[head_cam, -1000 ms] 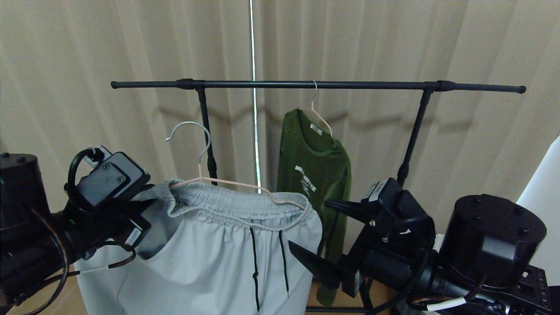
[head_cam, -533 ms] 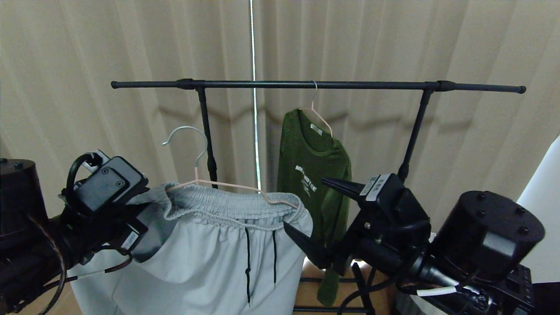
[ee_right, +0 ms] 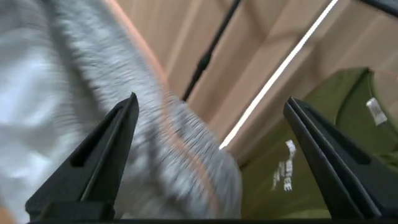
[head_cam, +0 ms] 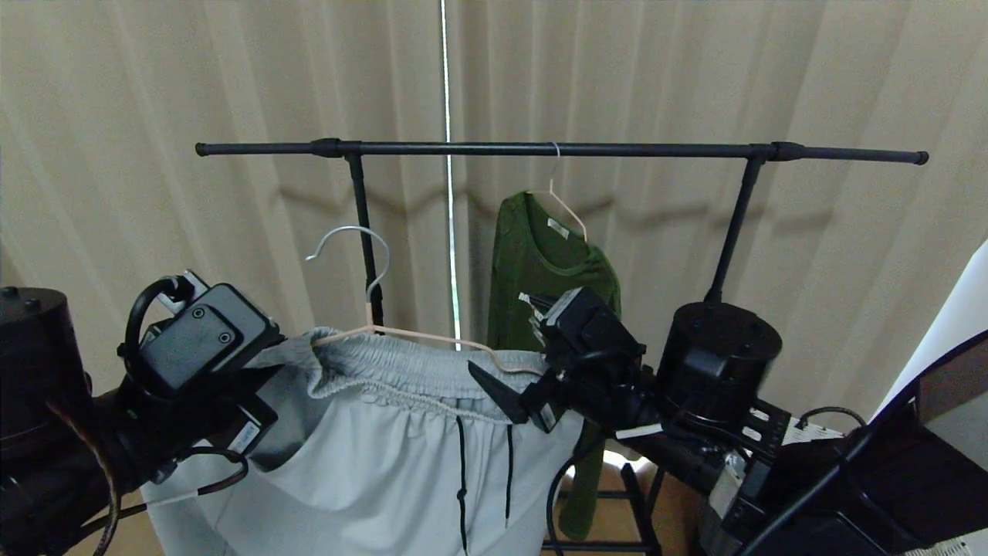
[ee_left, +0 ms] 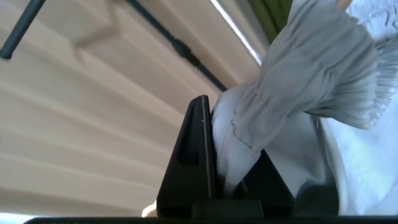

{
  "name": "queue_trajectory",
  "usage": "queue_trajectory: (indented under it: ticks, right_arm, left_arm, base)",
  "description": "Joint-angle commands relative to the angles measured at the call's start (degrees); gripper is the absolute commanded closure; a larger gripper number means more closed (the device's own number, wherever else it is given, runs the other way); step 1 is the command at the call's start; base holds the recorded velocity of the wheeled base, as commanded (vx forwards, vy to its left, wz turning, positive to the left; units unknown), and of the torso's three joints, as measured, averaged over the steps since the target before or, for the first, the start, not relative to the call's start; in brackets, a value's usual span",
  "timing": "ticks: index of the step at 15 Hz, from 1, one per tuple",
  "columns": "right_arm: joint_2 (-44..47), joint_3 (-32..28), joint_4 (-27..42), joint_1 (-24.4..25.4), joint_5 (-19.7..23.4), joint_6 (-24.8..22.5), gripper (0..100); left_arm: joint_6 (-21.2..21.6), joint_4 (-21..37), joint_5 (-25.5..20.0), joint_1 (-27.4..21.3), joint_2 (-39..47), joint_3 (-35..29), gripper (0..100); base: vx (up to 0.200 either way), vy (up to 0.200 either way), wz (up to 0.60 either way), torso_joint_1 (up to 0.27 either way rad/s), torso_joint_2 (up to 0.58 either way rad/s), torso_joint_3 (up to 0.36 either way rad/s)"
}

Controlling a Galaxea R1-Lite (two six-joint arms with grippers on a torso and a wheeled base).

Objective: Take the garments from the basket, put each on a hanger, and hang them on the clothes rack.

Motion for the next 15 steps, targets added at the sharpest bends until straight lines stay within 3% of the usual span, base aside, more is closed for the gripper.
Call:
queue_trajectory:
  ticks: [1, 9, 10, 15]
  right_arm:
    - [0.3, -3.9, 3.2, -1.0, -0.1, -1.2, 0]
    - [-0.9, -6.5, 8.5, -0.4, -0.1, -4.9, 0]
    - [-0.9, -6.8, 8.5, 0.2, -0.1, -4.9, 100]
    - [-0.9, -6.7, 8.2, 0.4, -0.2, -4.9, 100]
  left_arm:
    - [0.0, 0.0, 0.1, -1.4, -0.9, 0.3, 100]
    - [0.0, 0.0, 2.7, -3.8, -0.4, 0.3, 100]
    - [-0.1, 0.0, 2.7, -4.6, -0.3, 0.3, 100]
    - [-0.2, 0.0, 2.4, -4.8, -0.4, 0.5, 100]
  base:
    - [0.0, 0.0, 0.0, 0.0, 0.0, 0.0]
    - [0.0, 0.0, 0.0, 0.0, 0.0, 0.0]
    - [0.0, 0.0, 0.0, 0.0, 0.0, 0.0]
    - [0.0, 0.0, 0.0, 0.0, 0.0, 0.0]
